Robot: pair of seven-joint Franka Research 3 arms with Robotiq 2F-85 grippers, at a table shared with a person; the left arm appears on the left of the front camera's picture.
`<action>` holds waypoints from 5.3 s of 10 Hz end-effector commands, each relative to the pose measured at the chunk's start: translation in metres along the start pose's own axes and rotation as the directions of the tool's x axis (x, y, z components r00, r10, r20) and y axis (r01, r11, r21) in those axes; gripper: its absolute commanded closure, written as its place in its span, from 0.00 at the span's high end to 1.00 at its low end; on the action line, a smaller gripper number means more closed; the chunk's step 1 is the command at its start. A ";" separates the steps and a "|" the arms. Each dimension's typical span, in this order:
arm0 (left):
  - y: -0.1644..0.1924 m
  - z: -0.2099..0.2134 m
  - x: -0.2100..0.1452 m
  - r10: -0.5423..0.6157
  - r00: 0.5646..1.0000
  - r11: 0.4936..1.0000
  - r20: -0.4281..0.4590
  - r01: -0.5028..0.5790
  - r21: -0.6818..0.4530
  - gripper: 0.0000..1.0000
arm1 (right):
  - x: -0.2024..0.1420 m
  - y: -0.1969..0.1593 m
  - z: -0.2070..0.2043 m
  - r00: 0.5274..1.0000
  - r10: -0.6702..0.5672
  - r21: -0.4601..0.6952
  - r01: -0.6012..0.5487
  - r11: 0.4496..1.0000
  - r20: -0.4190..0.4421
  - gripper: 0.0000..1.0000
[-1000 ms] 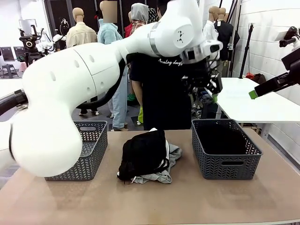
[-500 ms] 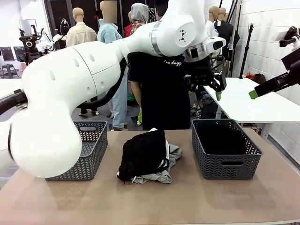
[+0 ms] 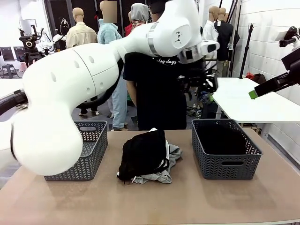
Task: Sort the tops and bottoms.
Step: Lift clothes from the center of the table with your right hand.
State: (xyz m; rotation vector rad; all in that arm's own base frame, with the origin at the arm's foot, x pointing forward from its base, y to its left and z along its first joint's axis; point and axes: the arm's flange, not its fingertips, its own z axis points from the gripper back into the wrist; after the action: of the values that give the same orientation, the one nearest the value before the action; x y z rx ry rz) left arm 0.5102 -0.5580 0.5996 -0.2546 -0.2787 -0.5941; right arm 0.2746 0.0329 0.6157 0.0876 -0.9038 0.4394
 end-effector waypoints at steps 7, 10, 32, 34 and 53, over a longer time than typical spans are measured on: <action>0.168 0.025 -0.254 0.087 0.937 0.992 -0.337 -0.053 0.111 0.87 | 0.002 0.000 -0.003 1.000 -0.002 0.009 0.002 1.000 0.012 1.00; 0.185 0.028 -0.327 0.262 0.953 0.961 -0.149 -0.244 0.131 0.87 | 0.002 0.000 -0.003 1.000 -0.002 0.009 0.002 1.000 0.012 1.00; 0.199 0.175 -0.410 0.167 0.967 0.968 0.192 -0.198 0.154 0.87 | 0.000 0.000 0.000 1.000 0.000 0.001 0.000 1.000 0.000 1.00; 0.199 0.175 -0.410 0.167 0.967 0.968 0.192 -0.198 0.154 0.87 | 0.003 0.037 0.012 0.991 0.108 0.177 -0.121 0.977 0.081 1.00; 0.199 0.175 -0.410 0.167 0.967 0.968 0.192 -0.198 0.154 0.87 | 0.053 0.215 -0.263 0.991 0.131 0.224 -0.134 0.965 0.030 1.00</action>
State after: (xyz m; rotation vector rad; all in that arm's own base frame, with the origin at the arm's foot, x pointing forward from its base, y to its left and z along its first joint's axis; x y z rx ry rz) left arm 0.2698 -0.1356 0.5966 -0.1598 -0.4782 -0.3584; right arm 0.3984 0.2971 0.4693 0.2436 -0.8126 0.7449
